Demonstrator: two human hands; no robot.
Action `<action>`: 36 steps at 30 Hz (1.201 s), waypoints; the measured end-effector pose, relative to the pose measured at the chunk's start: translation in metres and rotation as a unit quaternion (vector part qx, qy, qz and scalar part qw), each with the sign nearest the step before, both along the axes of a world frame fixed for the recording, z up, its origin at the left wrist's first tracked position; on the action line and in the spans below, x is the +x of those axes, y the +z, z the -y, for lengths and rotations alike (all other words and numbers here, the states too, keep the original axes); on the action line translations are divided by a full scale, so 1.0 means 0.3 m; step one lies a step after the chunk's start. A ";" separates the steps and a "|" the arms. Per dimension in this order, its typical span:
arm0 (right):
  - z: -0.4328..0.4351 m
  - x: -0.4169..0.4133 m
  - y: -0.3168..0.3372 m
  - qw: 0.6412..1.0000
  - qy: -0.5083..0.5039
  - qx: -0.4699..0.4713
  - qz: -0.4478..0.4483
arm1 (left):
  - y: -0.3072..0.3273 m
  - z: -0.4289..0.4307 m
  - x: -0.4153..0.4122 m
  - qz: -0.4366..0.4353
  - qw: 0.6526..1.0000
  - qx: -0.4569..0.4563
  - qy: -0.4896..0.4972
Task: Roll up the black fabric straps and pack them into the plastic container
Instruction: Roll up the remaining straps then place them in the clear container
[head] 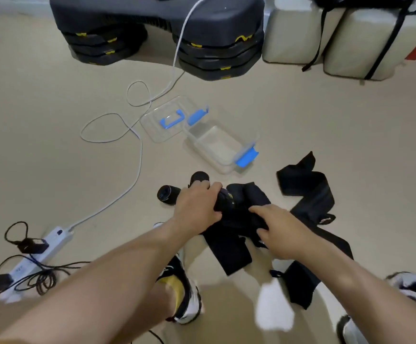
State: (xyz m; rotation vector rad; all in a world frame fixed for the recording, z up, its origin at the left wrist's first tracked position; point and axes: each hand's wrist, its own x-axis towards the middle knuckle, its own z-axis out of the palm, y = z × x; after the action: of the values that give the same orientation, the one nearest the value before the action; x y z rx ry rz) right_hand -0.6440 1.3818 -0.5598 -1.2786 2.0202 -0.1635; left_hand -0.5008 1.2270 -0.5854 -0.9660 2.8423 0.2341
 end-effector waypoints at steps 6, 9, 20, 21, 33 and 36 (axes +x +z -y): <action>0.026 -0.086 -0.201 0.997 -0.014 0.073 -0.037 | -0.198 0.099 -0.122 0.072 0.992 -0.089 -0.058; 0.052 -0.105 -0.293 0.990 -0.010 0.139 -0.029 | -0.285 0.140 -0.153 0.139 0.980 -0.099 -0.103; -0.141 -0.205 -0.488 0.967 -0.081 0.239 -0.034 | -0.400 0.243 -0.201 0.127 0.982 -0.120 -0.076; -0.157 -0.216 -0.490 0.966 -0.092 0.240 -0.015 | -0.389 0.238 -0.208 0.128 0.984 -0.108 -0.061; -0.205 -0.297 -0.514 0.938 -0.300 0.144 0.093 | -0.465 -0.057 -0.229 0.006 0.965 0.258 0.046; -0.225 -0.272 -0.569 0.900 -0.384 0.098 0.181 | -0.510 -0.115 -0.244 0.106 0.953 0.275 0.075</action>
State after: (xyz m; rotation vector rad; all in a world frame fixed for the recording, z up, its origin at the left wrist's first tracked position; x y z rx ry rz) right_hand -0.7255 1.4492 -0.7306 -0.2392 2.0318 -0.5100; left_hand -0.5739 1.2615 -0.7385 -1.0005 2.3076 0.8307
